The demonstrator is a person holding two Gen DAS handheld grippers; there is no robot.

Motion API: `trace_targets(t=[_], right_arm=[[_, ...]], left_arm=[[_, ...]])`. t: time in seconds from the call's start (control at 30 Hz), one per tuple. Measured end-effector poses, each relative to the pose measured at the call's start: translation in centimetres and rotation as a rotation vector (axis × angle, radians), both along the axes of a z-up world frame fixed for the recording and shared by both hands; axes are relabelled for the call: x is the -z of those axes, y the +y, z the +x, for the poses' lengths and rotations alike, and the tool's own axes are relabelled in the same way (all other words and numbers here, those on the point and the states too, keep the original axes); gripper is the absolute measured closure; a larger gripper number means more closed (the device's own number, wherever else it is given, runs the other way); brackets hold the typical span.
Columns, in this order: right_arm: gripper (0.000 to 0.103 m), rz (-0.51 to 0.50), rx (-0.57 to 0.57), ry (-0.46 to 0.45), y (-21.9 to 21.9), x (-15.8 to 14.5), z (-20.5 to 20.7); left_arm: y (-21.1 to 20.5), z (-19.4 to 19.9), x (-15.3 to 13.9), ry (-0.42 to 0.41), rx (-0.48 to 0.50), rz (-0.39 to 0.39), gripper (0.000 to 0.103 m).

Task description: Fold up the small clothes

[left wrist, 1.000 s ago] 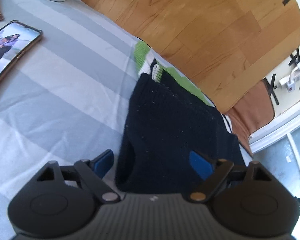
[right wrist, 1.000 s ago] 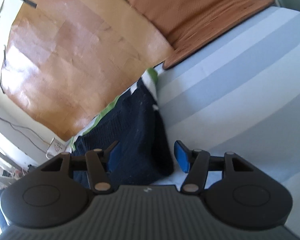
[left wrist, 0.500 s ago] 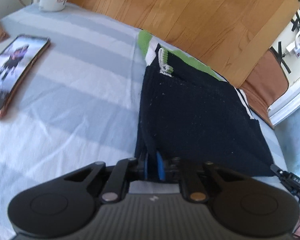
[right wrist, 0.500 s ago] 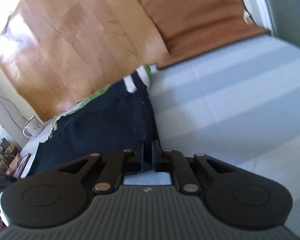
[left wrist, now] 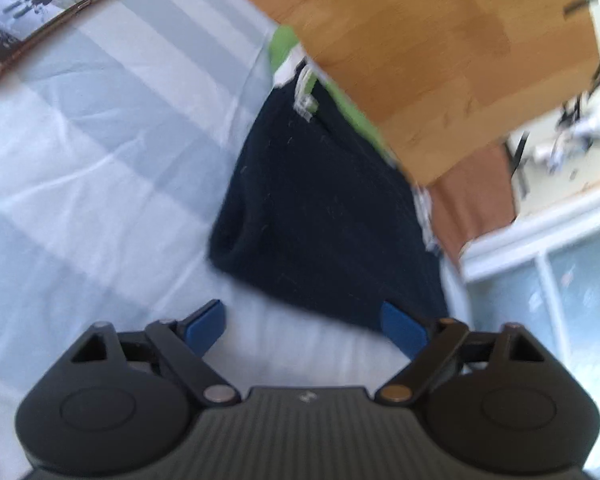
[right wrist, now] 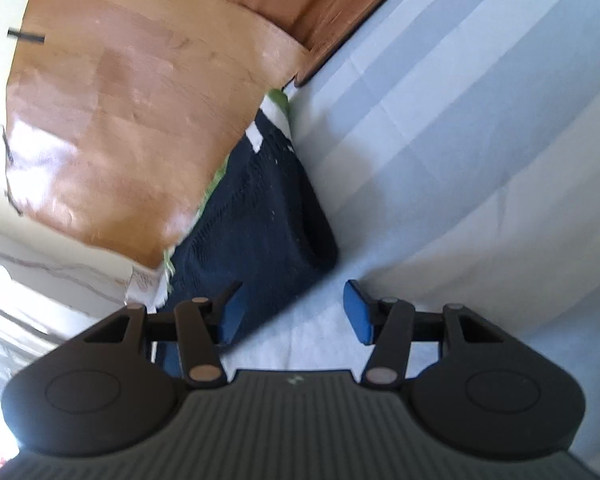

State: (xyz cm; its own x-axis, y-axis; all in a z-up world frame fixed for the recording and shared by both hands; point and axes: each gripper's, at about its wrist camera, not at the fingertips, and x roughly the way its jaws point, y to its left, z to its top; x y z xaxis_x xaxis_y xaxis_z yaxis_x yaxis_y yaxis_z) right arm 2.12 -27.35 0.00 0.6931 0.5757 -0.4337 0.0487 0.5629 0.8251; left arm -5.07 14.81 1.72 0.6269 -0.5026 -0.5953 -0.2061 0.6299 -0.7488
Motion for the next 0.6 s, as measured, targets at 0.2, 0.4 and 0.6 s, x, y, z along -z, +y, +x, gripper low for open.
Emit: trace_targets(t=[0.2, 0.4, 0.6], right_arm=[[0.044, -0.04, 0.062, -0.057, 2.1, -0.4, 2.2], [0.088, -0.094, 0.083, -0.041, 2.6, 0.2, 2.2], [0.089, -0.145, 0.019, -0.113, 3.2, -1.4, -1.8]], left_arm=[[0.3, 1.9, 1.0, -0.017, -0.142, -0.056, 0.039], [1.8, 2.6, 1.9, 0.096, -0.154, -0.064, 0.093], [3.4, 0.6, -0.7, 0.047, -0.131, -0.009, 0.094]])
